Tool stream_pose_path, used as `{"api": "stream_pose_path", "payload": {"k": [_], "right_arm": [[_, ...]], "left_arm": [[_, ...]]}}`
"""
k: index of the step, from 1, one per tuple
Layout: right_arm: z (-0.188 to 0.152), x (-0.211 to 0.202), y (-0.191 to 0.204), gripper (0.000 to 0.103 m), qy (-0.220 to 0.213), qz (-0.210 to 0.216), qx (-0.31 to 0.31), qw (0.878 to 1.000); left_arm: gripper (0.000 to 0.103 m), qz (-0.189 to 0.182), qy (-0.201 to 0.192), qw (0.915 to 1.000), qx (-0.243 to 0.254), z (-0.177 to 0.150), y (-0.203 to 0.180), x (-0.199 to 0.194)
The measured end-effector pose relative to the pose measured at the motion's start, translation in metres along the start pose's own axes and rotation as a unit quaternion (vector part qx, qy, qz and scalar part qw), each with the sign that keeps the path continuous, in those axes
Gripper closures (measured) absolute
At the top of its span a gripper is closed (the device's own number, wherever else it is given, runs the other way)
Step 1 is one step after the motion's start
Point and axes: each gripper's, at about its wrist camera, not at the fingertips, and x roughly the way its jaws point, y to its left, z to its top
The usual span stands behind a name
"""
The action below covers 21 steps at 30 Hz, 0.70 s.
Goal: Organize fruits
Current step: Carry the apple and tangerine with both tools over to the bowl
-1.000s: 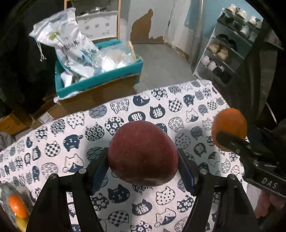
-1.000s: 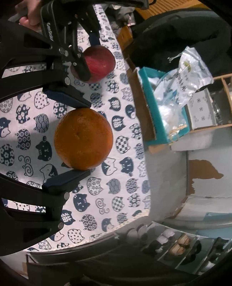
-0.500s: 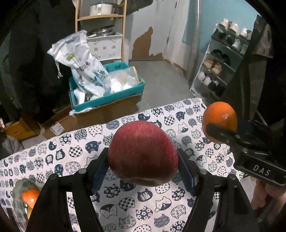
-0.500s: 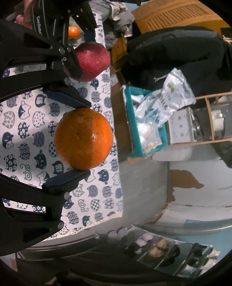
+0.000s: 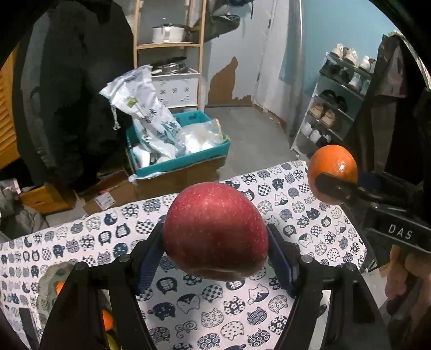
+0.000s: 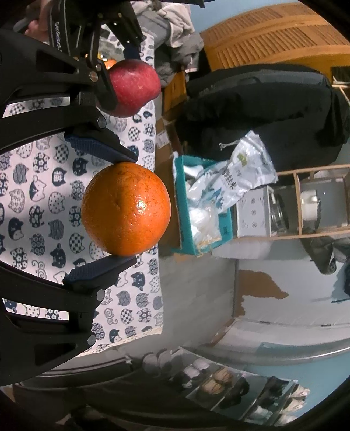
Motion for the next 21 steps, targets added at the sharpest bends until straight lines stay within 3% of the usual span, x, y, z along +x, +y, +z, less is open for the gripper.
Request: {"api": "stream_pose_path", "payload": {"k": [21], "right_arm": [[0.014,-0.008,0.080,0.036,-0.009,0.049,-0.047,0.998]], "left_arm": [[0.029,0.034,-0.025,0.9984,-0.038,-0.027,0.073,-0.061]]}}
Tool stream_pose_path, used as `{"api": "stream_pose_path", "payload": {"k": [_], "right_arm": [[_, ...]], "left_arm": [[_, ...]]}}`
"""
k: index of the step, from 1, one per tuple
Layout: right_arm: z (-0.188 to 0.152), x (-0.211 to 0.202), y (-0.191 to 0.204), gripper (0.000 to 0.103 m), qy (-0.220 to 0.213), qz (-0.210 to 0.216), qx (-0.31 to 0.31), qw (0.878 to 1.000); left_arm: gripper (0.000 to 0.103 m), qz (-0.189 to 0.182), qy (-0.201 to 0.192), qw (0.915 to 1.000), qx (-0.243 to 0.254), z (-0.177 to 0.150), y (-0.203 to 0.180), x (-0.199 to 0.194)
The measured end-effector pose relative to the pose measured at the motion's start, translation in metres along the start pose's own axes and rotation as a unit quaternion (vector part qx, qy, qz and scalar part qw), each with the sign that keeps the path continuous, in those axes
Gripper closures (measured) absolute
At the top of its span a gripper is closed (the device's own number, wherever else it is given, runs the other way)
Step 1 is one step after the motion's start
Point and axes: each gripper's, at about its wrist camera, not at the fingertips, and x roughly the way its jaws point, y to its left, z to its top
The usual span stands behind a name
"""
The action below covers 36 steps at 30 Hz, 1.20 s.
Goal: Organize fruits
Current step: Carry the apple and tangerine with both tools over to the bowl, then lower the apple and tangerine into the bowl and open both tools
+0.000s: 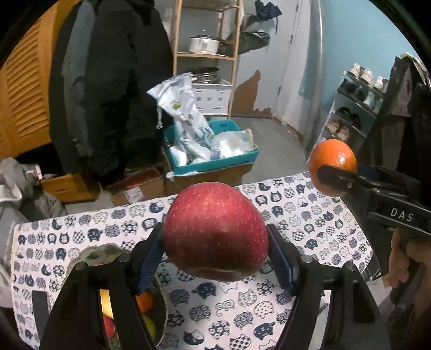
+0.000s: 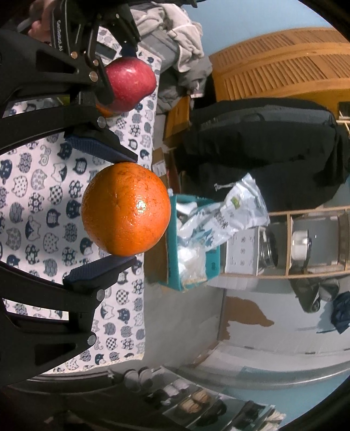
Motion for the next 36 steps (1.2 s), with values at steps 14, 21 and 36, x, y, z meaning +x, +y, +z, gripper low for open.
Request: {"api": "stream_pose_path", "payload": {"k": [14,21,36], "right_arm": [[0.005,0.029,0.061,0.036,0.022,0.050,-0.022,0.998],[0.005,0.051,0.096,0.036,0.039,0.070,-0.038,0.996],[-0.010,0.098,0.179,0.036,0.082,0.105,-0.087,0.987]], "left_arm": [[0.029,0.029,0.006,0.9986,-0.044,-0.026,0.066,-0.017],[0.029,0.057,0.009,0.9964,-0.062,-0.040,0.103,-0.024],[0.029,0.092,0.044,0.9868,-0.126,-0.080,0.185,-0.016]]}}
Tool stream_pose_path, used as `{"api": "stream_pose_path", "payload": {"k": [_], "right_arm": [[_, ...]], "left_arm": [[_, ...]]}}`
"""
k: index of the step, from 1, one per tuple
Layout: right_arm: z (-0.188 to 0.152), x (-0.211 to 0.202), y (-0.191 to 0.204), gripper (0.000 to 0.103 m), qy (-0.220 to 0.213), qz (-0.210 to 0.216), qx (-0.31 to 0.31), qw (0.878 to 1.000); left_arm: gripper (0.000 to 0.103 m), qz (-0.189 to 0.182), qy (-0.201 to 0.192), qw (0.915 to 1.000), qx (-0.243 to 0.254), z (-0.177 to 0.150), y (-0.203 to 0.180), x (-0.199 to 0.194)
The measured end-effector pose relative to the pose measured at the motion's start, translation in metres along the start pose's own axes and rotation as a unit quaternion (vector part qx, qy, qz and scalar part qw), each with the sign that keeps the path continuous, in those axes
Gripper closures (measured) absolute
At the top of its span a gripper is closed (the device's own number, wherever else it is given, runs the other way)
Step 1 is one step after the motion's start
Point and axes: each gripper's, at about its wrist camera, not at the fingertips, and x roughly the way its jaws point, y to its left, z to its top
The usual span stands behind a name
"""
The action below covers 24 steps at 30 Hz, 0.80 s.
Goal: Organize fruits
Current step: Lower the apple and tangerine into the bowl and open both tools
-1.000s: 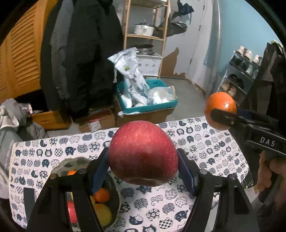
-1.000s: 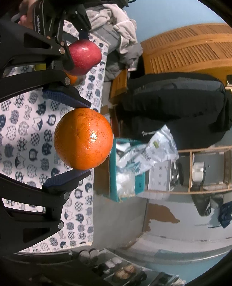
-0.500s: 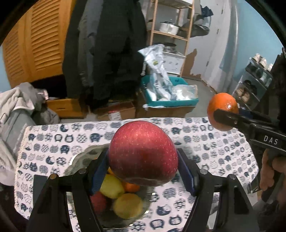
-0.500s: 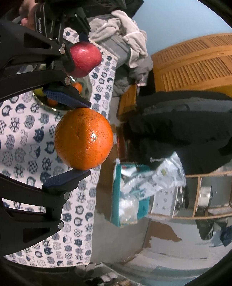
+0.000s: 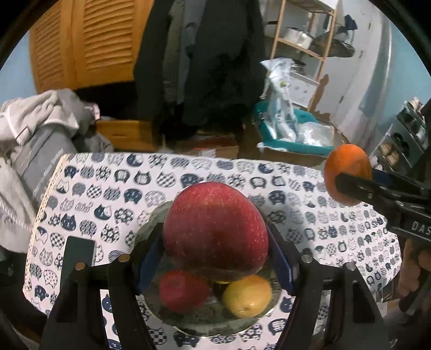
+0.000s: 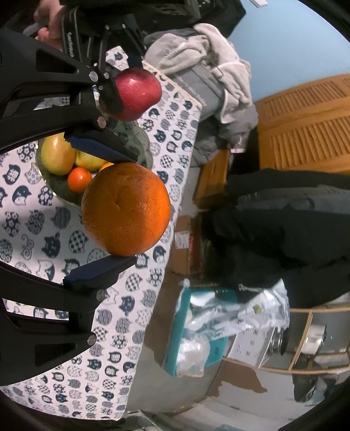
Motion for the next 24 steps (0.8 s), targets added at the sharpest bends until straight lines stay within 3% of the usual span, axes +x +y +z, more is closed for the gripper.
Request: {"api": "stream_pose_path", "payload": {"k": [24], "right_arm": [[-0.032,0.075,0.022,0.036,0.082,0.024,-0.018,0.996]], "left_arm": [[0.029,0.010,0.106,0.9932,-0.048,-0.024,0.031,0.076]]}}
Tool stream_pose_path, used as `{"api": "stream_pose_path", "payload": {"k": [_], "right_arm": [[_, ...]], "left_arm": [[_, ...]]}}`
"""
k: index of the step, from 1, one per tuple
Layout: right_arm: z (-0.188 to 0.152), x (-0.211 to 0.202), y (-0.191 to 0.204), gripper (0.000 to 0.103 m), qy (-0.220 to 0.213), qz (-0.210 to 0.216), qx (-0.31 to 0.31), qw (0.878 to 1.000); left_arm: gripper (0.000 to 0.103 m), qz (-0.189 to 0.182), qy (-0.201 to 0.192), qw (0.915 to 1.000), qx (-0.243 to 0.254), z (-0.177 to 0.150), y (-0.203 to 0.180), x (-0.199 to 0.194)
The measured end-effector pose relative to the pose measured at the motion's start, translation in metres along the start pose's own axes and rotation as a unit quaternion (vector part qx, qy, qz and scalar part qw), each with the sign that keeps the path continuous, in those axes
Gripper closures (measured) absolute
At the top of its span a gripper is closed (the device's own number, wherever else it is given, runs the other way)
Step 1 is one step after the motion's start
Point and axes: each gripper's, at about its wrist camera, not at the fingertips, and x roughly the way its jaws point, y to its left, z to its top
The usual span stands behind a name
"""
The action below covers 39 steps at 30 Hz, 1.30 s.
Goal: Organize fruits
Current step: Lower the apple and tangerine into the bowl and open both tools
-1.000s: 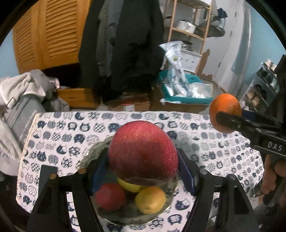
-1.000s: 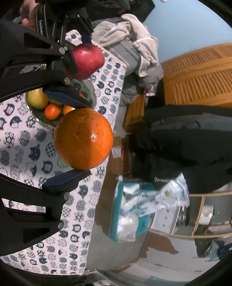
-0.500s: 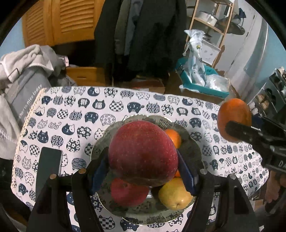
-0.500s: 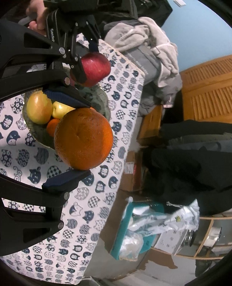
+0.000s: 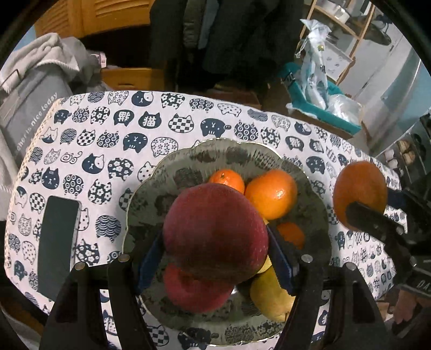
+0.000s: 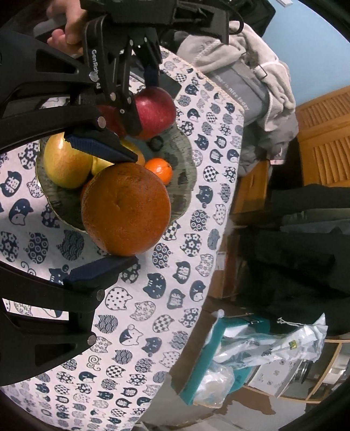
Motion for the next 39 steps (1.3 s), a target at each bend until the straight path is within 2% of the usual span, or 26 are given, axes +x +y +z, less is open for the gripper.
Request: {"api": "stream_pose_path", "payload": {"k": [4,7,25,33,39], "right_arm": [[-0.003,0.007,-0.001,0.036,0.007,0.002,0.001,1.000],[-0.005,0.015,-0.001,0.036,0.015,0.005,0.000,1.000],[-0.015,0.050,0.011,0.035,0.059,0.024,-0.010,0.998],[-0.011,0.037,0.000,0.034,0.040,0.035,0.014,0.999],[-0.001,0.012,-0.009,0.034,0.011,0.036,0.027,0.999]], "left_arm": [[0.029,0.003,0.001,1.0000,0.001,0.001,0.000,0.002],[0.029,0.021,0.000,0.9998,0.005,0.001,0.000,0.002],[0.029,0.025,0.001,0.9997,0.001,-0.001,0.002,-0.008],[0.029,0.020,-0.004,0.9998,-0.001,-0.001,-0.001,-0.015],[0.029,0.008,-0.026,0.9996,-0.005,0.004,-0.006,-0.037]]}}
